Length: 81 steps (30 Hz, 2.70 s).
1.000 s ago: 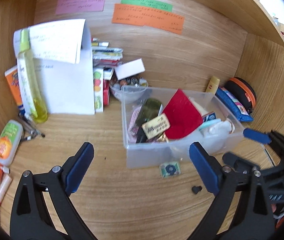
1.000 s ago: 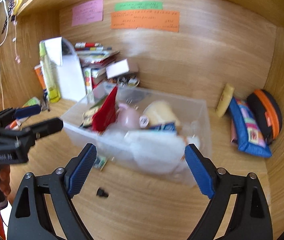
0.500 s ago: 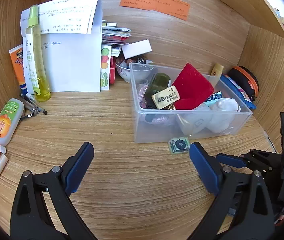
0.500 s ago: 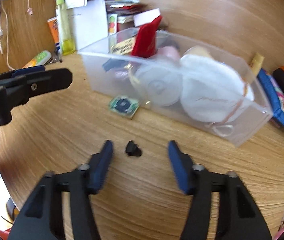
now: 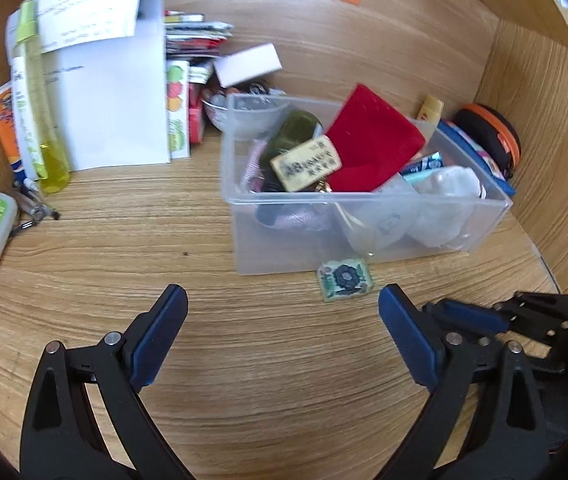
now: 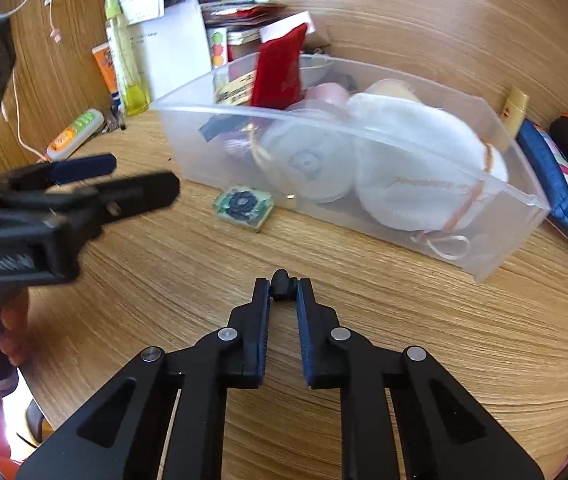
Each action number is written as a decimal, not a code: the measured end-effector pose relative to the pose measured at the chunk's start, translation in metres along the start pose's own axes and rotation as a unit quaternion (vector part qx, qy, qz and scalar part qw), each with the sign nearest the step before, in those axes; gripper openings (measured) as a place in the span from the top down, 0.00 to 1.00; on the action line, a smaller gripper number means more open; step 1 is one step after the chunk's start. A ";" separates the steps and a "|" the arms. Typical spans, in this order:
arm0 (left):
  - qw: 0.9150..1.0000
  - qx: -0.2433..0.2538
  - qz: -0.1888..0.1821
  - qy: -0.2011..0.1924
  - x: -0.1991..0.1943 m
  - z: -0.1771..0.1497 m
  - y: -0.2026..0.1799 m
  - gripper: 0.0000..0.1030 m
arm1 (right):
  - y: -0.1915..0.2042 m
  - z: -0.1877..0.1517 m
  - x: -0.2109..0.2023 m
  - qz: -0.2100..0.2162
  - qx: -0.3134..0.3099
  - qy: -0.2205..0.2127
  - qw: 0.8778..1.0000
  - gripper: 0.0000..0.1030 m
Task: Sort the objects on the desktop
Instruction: 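Grasp the green square stamp on the desk with the left tool, then lift the green stamp with the left tool and carry it over the bin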
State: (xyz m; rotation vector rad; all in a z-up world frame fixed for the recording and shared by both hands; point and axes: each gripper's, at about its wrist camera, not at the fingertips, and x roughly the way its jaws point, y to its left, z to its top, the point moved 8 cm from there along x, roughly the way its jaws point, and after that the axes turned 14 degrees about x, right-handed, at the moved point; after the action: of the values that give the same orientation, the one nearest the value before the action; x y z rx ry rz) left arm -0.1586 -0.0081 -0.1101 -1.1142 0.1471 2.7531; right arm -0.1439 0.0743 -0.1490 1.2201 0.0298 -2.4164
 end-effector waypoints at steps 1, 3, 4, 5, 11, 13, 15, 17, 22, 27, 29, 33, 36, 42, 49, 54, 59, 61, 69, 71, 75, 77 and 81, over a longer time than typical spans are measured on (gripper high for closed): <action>1.000 0.002 0.001 0.003 0.003 0.001 -0.002 0.06 | -0.003 0.002 -0.001 -0.001 0.005 -0.003 1.000 0.89; 1.000 0.008 0.003 0.011 0.010 0.003 -0.008 0.06 | -0.013 0.006 -0.008 0.002 0.017 -0.011 1.000 0.89; 1.000 0.011 0.003 0.013 0.013 0.005 -0.012 0.06 | -0.016 0.007 -0.010 0.003 0.020 -0.013 1.000 0.89; 1.000 0.015 0.004 0.014 0.016 0.007 -0.015 0.06 | -0.022 0.010 -0.014 0.004 0.026 -0.019 0.999 0.89; 0.998 0.049 0.032 0.017 0.027 0.018 -0.034 0.20 | -0.036 0.019 -0.028 0.015 0.032 -0.040 0.999 0.88; 0.998 0.049 0.030 0.030 0.033 0.018 -0.036 0.25 | -0.037 0.020 -0.031 0.022 0.031 -0.043 0.998 0.88; 0.998 0.041 0.024 0.044 0.039 0.016 -0.038 0.31 | -0.038 0.023 -0.034 0.030 0.028 -0.047 0.998 0.88; 0.998 0.036 0.025 0.053 0.043 0.015 -0.037 0.31 | -0.040 0.024 -0.037 0.038 0.029 -0.050 0.998 0.88; 0.996 0.042 0.043 0.066 0.046 0.012 -0.040 0.32 | -0.044 0.026 -0.040 0.057 0.034 -0.057 0.996 0.88; 0.995 0.031 0.051 0.075 0.050 0.011 -0.036 0.41 | -0.046 0.026 -0.045 0.074 0.037 -0.064 0.995 0.88; 0.995 0.033 0.057 0.076 0.050 0.011 -0.034 0.48 | -0.046 0.026 -0.047 0.077 0.039 -0.068 0.994 0.88; 0.995 0.043 0.054 0.072 0.047 0.010 -0.037 0.68 | -0.049 0.024 -0.051 0.084 0.044 -0.072 0.993 0.88; 0.995 0.044 0.050 0.071 0.045 0.009 -0.038 0.68 | -0.052 0.023 -0.050 0.090 0.052 -0.070 0.992 0.88; 0.997 0.027 0.051 0.057 0.036 0.009 -0.037 0.68 | -0.055 0.021 -0.050 0.085 0.055 -0.068 0.993 0.88; 0.999 0.015 0.042 0.026 0.012 0.012 -0.032 0.68 | -0.057 0.023 -0.057 0.072 0.057 -0.075 0.993 0.88; 0.999 0.017 0.032 -0.013 -0.016 0.025 -0.031 0.68 | -0.052 0.029 -0.059 0.062 0.053 -0.080 0.994 0.88; 0.998 0.021 0.031 -0.046 -0.040 0.040 -0.027 0.68 | -0.044 0.038 -0.061 0.053 0.043 -0.088 0.994 0.88; 0.997 0.013 0.045 -0.066 -0.051 0.048 -0.019 0.68 | -0.041 0.042 -0.062 0.050 0.038 -0.092 0.994 0.88; 0.993 0.007 0.050 -0.109 -0.078 0.075 0.003 0.68 | -0.025 0.066 -0.063 0.041 0.012 -0.104 0.994 0.88; 0.992 0.008 0.052 -0.114 -0.081 0.080 0.008 0.68 | -0.021 0.072 -0.063 0.037 0.003 -0.107 0.994 0.88; 0.991 0.012 0.050 -0.121 -0.081 0.093 0.018 0.68 | -0.017 0.085 -0.060 0.029 -0.010 -0.112 0.993 0.88; 0.991 0.015 0.047 -0.125 -0.081 0.099 0.020 0.68 | -0.018 0.094 -0.058 0.024 -0.012 -0.115 0.993 0.88; 0.990 0.024 0.043 -0.130 -0.076 0.113 0.020 0.68 | -0.019 0.113 -0.056 0.021 -0.010 -0.123 0.992 0.88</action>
State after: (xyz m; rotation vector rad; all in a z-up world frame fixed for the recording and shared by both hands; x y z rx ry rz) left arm -0.1853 -0.0195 0.0242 -0.7435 0.2305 2.9211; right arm -0.2084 0.0887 -0.0403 0.8962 -0.0448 -2.5054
